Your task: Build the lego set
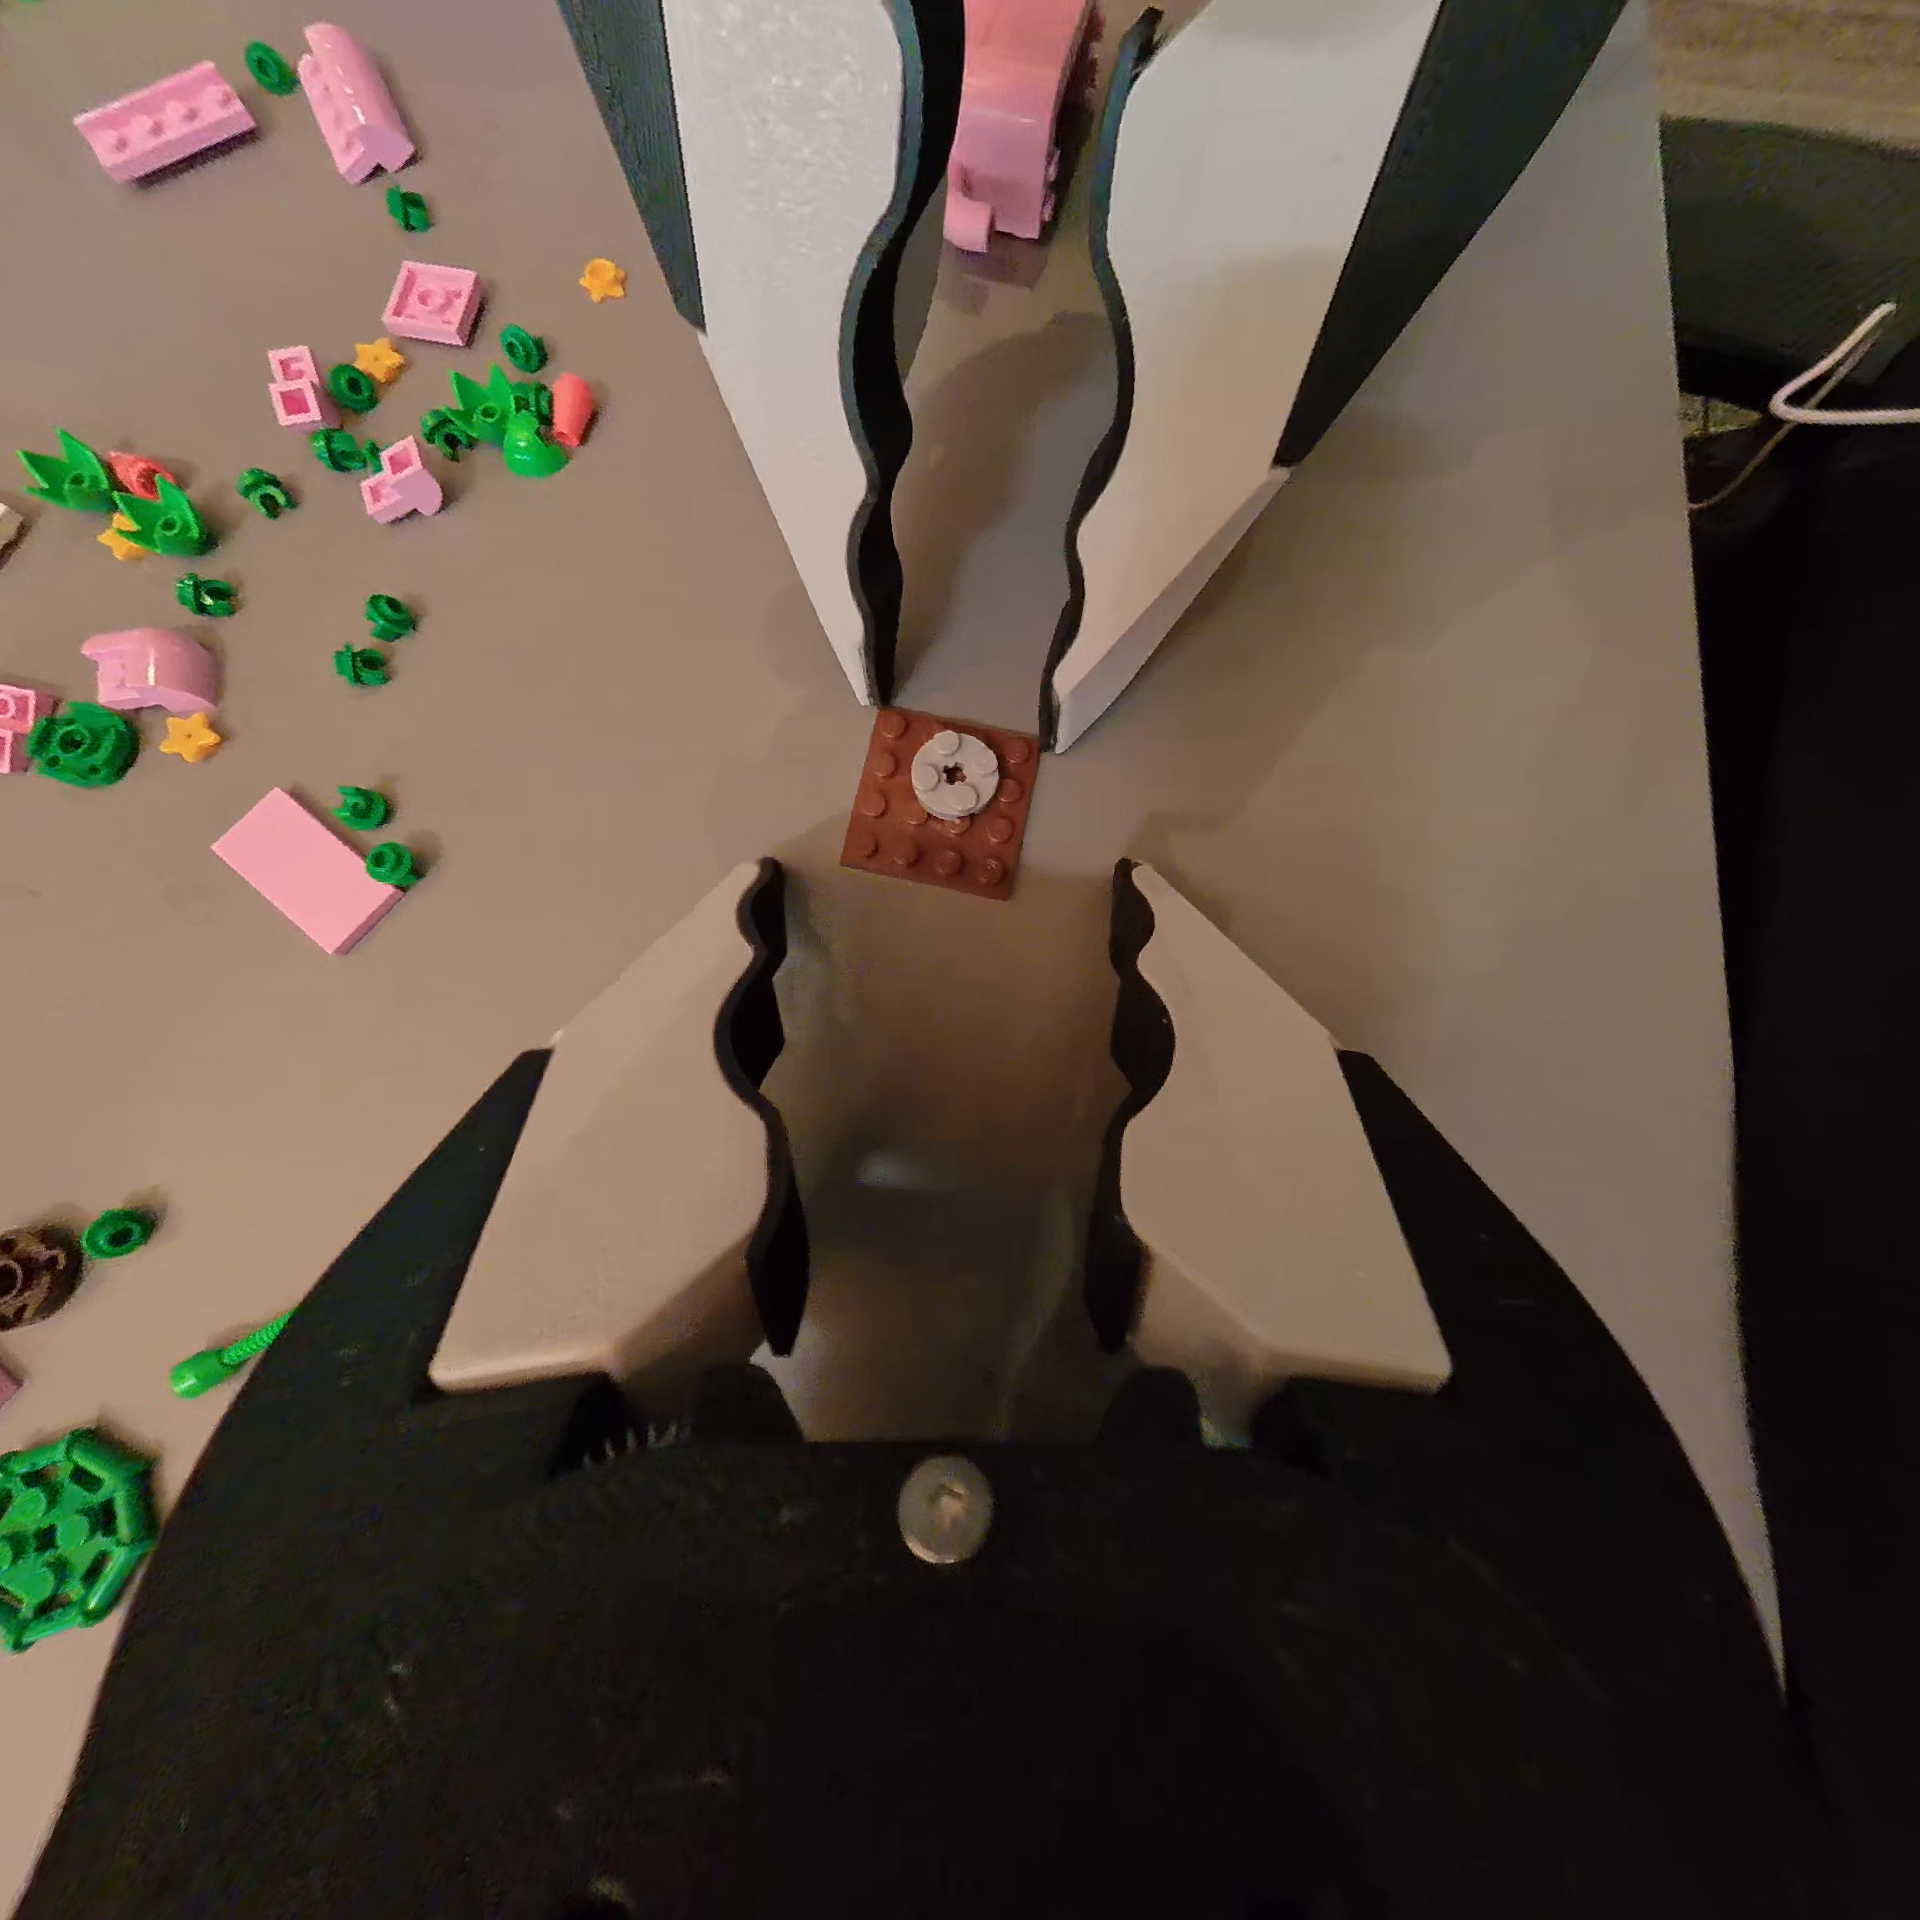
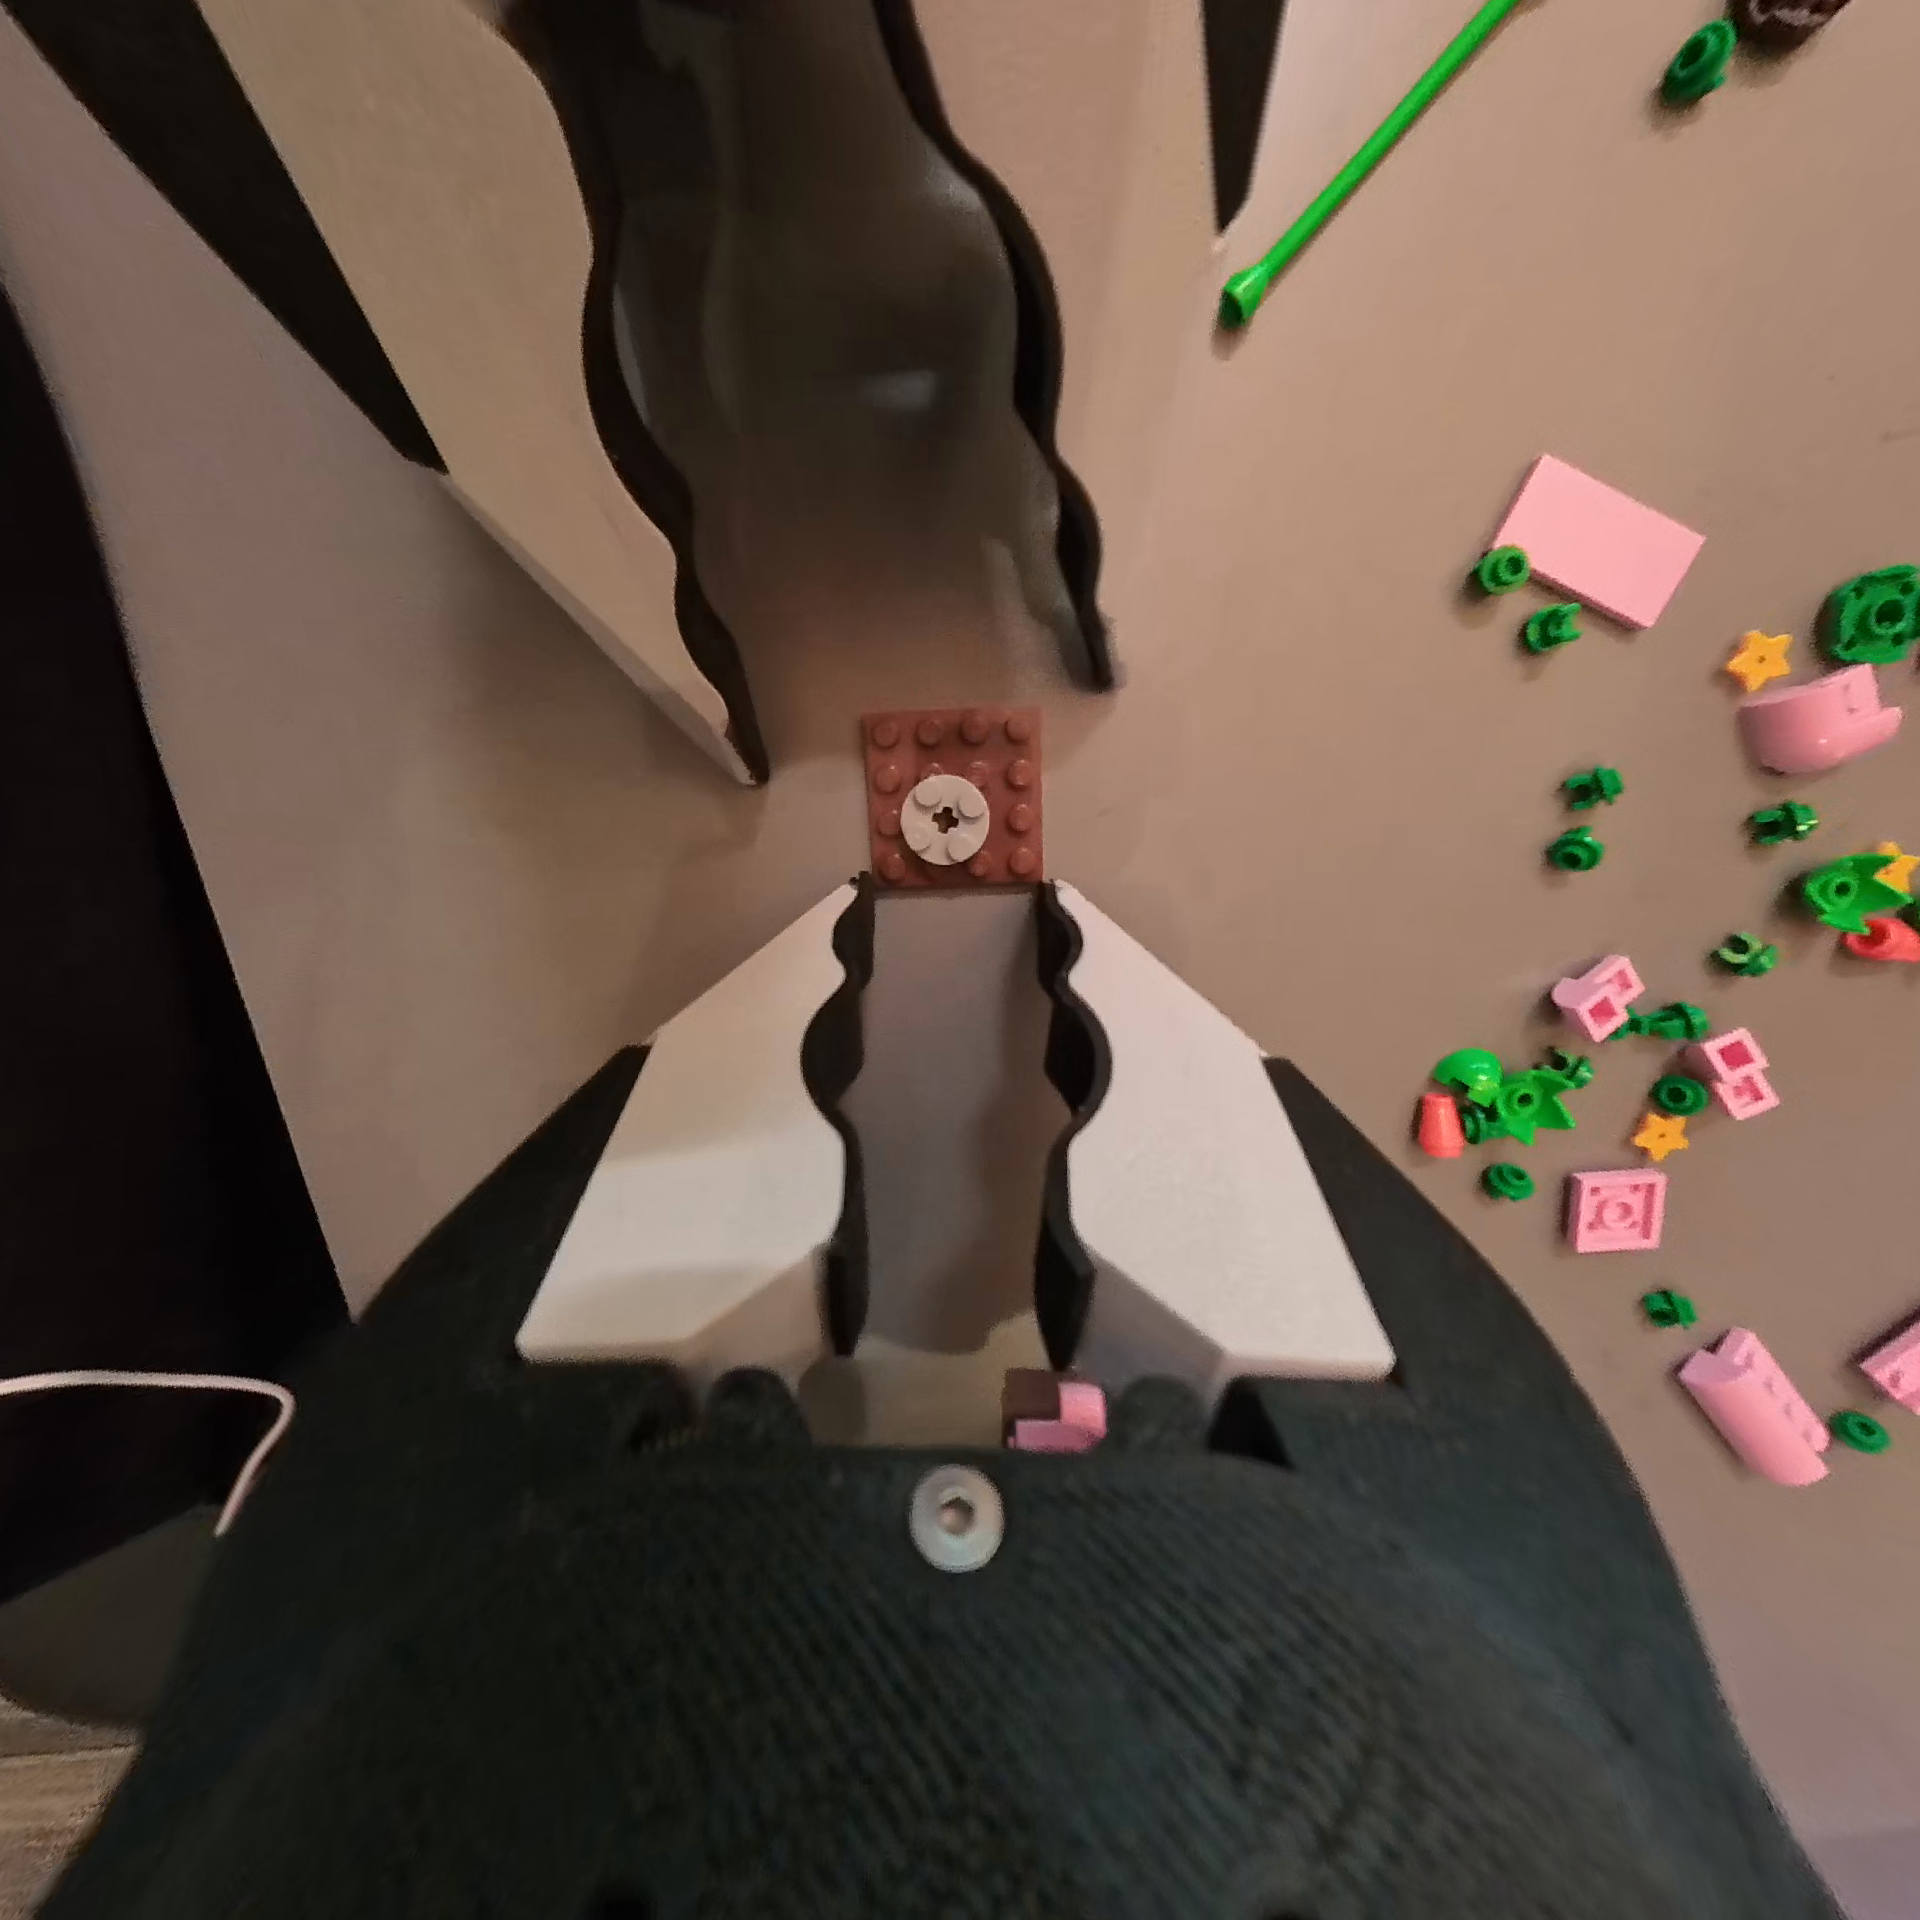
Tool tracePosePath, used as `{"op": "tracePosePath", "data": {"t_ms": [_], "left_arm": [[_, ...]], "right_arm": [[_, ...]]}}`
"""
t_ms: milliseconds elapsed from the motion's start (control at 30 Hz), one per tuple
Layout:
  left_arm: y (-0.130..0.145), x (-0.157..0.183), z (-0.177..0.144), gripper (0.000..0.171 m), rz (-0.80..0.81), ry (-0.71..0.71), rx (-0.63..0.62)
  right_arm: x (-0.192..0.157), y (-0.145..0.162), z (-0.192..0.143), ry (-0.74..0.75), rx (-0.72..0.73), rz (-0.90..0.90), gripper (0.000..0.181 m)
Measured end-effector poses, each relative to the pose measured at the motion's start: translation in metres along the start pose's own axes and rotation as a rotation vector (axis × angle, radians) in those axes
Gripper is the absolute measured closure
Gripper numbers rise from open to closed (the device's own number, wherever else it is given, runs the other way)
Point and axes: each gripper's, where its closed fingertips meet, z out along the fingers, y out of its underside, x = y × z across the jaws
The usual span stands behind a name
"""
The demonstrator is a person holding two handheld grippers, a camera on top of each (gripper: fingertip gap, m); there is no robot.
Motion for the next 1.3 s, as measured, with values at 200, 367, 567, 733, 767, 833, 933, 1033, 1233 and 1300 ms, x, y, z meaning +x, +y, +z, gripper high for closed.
{"op": "tracePosePath", "data": {"t_ms": [200,367,567,733,767,833,933,1033,1233,1300], "left_arm": [[0.0,0.004,0.0,0.117,0.011,0.026,0.002],[0.0,0.003,0.0,0.125,0.006,0.021,0.003],[-0.001,0.001,0.0,0.128,0.011,0.002,0.002],[-0.001,-0.001,0.001,0.132,0.017,-0.015,0.001],[-0.001,-0.001,0.001,0.135,0.018,-0.015,0.001],[-0.001,0.0,0.001,0.136,0.02,-0.016,0.001],[-0.001,0.0,0.001,0.136,0.02,-0.016,0.001],[-0.001,0.0,0.001,0.137,0.022,-0.015,0.001],[-0.001,0.0,0.001,0.139,0.02,-0.015,0.001],[-0.001,0.0,0.001,0.139,0.02,-0.015,0.001]], "right_arm": [[0.002,-0.002,0.0,-0.039,0.018,-0.051,0.16],[0.0,-0.004,0.0,-0.062,0.022,-0.053,0.159],[-0.004,-0.004,0.001,-0.064,0.015,-0.06,0.158],[-0.004,-0.004,0.001,-0.057,0.01,-0.059,0.158],[-0.003,-0.004,0.0,-0.05,0.013,-0.06,0.158],[-0.003,-0.007,-0.001,-0.042,0.027,-0.062,0.158],[-0.002,-0.012,-0.003,-0.026,0.047,-0.06,0.158],[-0.001,-0.017,-0.004,-0.018,0.067,-0.055,0.159],[-0.001,-0.017,-0.001,-0.011,0.072,-0.034,0.163],[-0.002,-0.017,0.0,-0.014,0.073,-0.026,0.164]]}}
